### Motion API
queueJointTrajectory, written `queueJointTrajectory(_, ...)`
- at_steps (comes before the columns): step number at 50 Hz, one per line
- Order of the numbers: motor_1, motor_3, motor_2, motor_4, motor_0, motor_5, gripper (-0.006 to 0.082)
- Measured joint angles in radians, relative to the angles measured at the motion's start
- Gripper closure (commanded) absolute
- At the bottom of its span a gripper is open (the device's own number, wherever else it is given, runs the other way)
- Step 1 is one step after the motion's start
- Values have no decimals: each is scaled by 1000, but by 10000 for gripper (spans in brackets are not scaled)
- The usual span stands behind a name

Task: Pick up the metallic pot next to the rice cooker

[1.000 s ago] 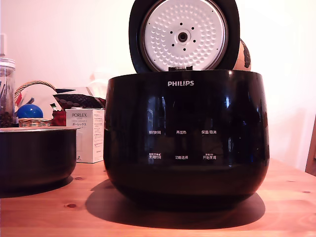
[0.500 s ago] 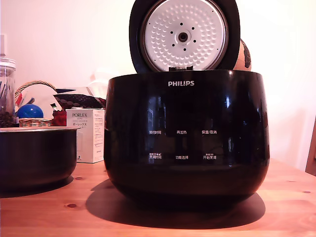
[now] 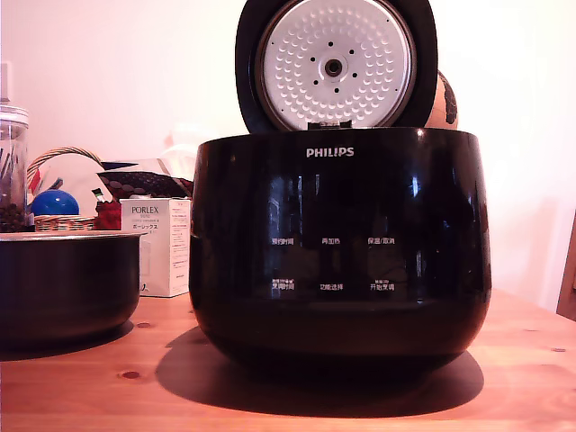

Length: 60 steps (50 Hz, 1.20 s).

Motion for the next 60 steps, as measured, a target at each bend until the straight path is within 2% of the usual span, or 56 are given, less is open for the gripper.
queueJointTrajectory(3, 25, 7, 0, 0, 0, 55, 647)
queueJointTrajectory(5, 40, 13, 0, -1, 0, 55, 560)
queueJointTrajectory(6, 49, 16, 0, -2, 0, 105, 504)
queueJointTrajectory(8, 67, 23, 0, -10, 0, 105, 413)
queueJointTrajectory(10, 87, 31, 0, -19, 0, 149, 343)
queueJointTrajectory(12, 107, 48, 0, -39, 3, 149, 301)
queueJointTrajectory(13, 119, 59, 0, -45, 5, 195, 288)
queueJointTrajectory(14, 130, 73, 0, -49, 6, 195, 282)
queueJointTrajectory(24, 211, 217, 0, -133, 8, 250, 276)
queueJointTrajectory(48, 386, 307, 0, -142, 26, 315, 279)
queueJointTrajectory(60, 401, 314, 0, -137, 26, 348, 400)
